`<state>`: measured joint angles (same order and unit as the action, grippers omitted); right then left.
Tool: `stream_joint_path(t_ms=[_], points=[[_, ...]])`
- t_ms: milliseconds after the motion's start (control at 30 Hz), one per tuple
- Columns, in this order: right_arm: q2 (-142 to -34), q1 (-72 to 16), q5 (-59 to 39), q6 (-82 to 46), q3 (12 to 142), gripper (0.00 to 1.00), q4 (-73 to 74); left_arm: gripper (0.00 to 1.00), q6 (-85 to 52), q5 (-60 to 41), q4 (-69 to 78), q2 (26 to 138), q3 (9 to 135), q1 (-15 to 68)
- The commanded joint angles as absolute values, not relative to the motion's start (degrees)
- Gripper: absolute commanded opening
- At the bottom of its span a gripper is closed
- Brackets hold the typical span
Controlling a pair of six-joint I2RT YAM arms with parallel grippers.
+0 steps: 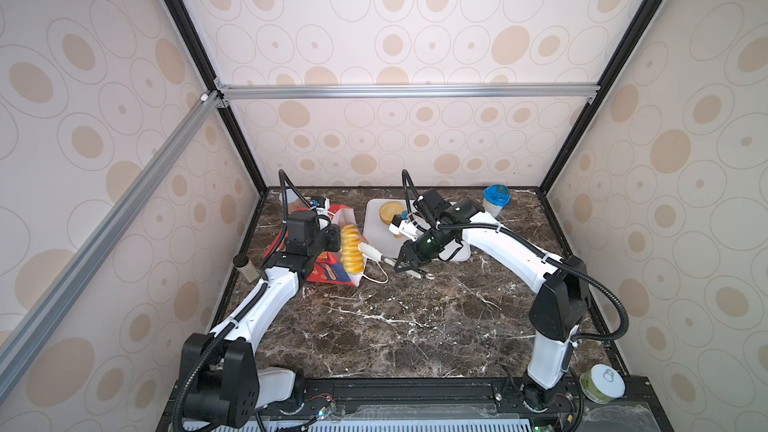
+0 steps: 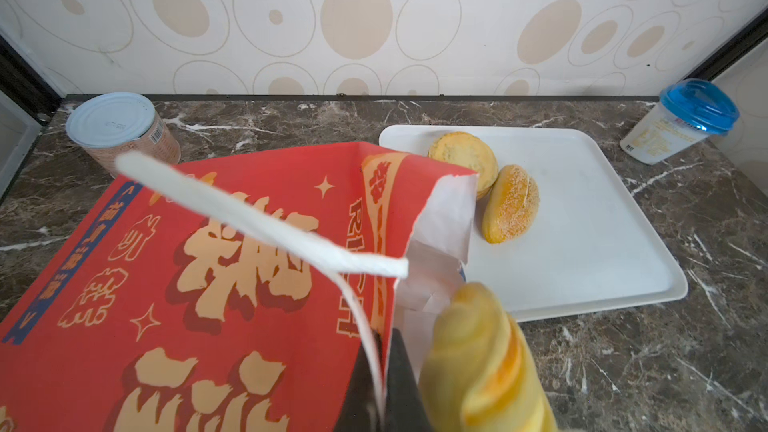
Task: Take the fake bread out of the paper bag
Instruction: 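Pinch the stack of yellow bread slices with the tongs and pull upward, then carry the yellow bread stack with the tongs over the white tray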
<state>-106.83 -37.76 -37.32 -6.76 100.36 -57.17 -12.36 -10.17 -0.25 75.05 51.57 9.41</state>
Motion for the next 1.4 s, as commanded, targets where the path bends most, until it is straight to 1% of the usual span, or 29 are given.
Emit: stream_joint_path(t_ms=[0, 233, 433, 633, 700, 800, 933, 1033, 1167, 1367], points=[[-105.99, -36.66, -40.35, -4.33, 101.89, 0.00, -59.49, 0.00, -15.86, -10.38, 3.42, 77.69, 56.52, 8.44], [-102.03, -30.67, -42.26, -5.59, 98.82, 0.00, -57.50, 0.00, -16.64, -10.41, 4.65, 83.80, 62.04, 7.57], [-98.86, -24.45, -44.72, -8.54, 94.18, 0.00, -53.07, 0.00, -16.08, -10.58, 4.06, 86.57, 64.68, 7.12], [-96.72, -15.50, -45.71, -15.54, 85.44, 0.00, -43.21, 0.00, -14.68, -10.62, 3.56, 83.90, 61.99, 6.69], [-97.70, -11.68, -46.01, -17.77, 83.51, 0.00, -40.95, 0.00, -14.38, -12.00, 3.30, 82.22, 60.76, 6.55], [-99.97, -8.45, -46.87, -17.38, 82.96, 0.00, -41.01, 0.00, -13.39, -15.08, 2.17, 80.16, 59.45, 6.42], [-102.75, -7.21, -44.43, -14.00, 83.84, 0.00, -44.76, 0.00, -12.40, -15.63, 1.77, 77.06, 57.27, 6.33], [-105.69, -7.22, -44.33, -11.88, 85.68, 0.00, -47.67, 0.00, -12.67, -16.19, 2.73, 74.95, 55.69, 6.24], [-108.40, -7.16, -40.79, -11.43, 87.43, 0.00, -47.90, 0.00, -12.79, -16.96, 1.31, 72.29, 54.72, 6.24], [-112.88, -7.12, -40.53, -12.76, 90.03, 0.00, -47.00, 0.00, -11.70, -17.05, -0.27, 65.86, 52.20, 6.15]])
